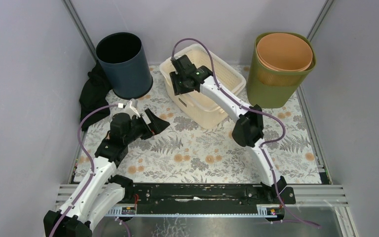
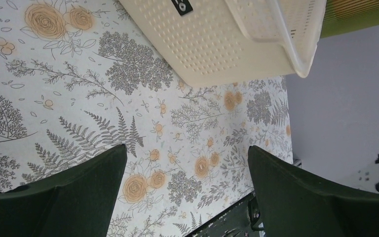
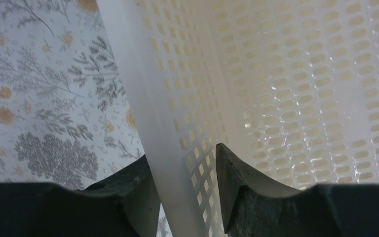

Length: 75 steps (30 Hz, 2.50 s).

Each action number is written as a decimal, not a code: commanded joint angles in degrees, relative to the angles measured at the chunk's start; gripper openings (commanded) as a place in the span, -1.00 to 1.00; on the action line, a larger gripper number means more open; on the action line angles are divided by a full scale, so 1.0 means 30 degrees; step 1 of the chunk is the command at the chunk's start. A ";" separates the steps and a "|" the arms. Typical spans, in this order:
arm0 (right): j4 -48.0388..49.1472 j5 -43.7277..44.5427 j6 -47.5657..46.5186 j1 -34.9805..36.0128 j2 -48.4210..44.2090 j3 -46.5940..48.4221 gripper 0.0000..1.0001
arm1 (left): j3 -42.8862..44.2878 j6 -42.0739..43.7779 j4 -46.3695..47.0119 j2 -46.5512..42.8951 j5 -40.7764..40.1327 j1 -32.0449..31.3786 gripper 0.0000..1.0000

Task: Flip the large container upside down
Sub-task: Adjust the container at the center of the board, then pick up the container from the container.

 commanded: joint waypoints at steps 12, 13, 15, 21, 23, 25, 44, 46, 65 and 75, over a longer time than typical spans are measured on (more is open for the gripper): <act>-0.0812 -0.1692 -0.0765 -0.1101 -0.1752 -0.1353 0.27 | 0.0866 0.0442 -0.0876 -0.0199 -0.0019 -0.0054 1.00; -0.0975 -0.1649 -0.1078 -0.1101 -0.1858 -0.1322 0.29 | 0.0866 0.0426 -0.0836 -0.0169 0.0018 -0.0054 1.00; -0.1341 -0.1436 -0.1658 -0.1103 -0.1902 -0.1052 0.29 | 0.0892 0.0419 -0.0810 -0.0121 0.0045 -0.0052 1.00; -0.2049 -0.0343 -0.2908 -0.1109 -0.1891 -0.0222 0.19 | 0.0810 0.0397 -0.0809 -0.0143 -0.0001 -0.0054 1.00; -0.2102 -0.0021 -0.3114 -0.1101 -0.1997 -0.0136 0.17 | 0.0779 0.0382 -0.0809 -0.0161 -0.0011 -0.0049 1.00; -0.2049 0.0214 -0.3290 -0.1109 -0.2167 -0.0170 0.14 | 0.0749 0.0382 -0.0809 -0.0168 -0.0025 -0.0054 1.00; -0.1371 0.0342 -0.3964 -0.1102 -0.3294 -0.1057 0.26 | 0.0280 0.0089 -0.0606 -0.0242 -0.0006 -0.0060 1.00; -0.1447 0.0474 -0.4025 -0.1101 -0.3248 -0.0981 0.14 | 0.0265 0.0117 -0.0607 -0.0224 0.0008 -0.0069 1.00; -0.1867 0.1761 -0.4578 -0.1102 -0.2751 -0.0337 -0.58 | 0.0104 0.0235 -0.0459 -0.0086 0.0033 -0.0058 1.00; -0.1378 0.2546 -0.5090 -0.1075 -0.3156 -0.0362 -0.81 | 0.0241 0.0337 -0.0458 0.0031 0.0061 -0.0077 1.00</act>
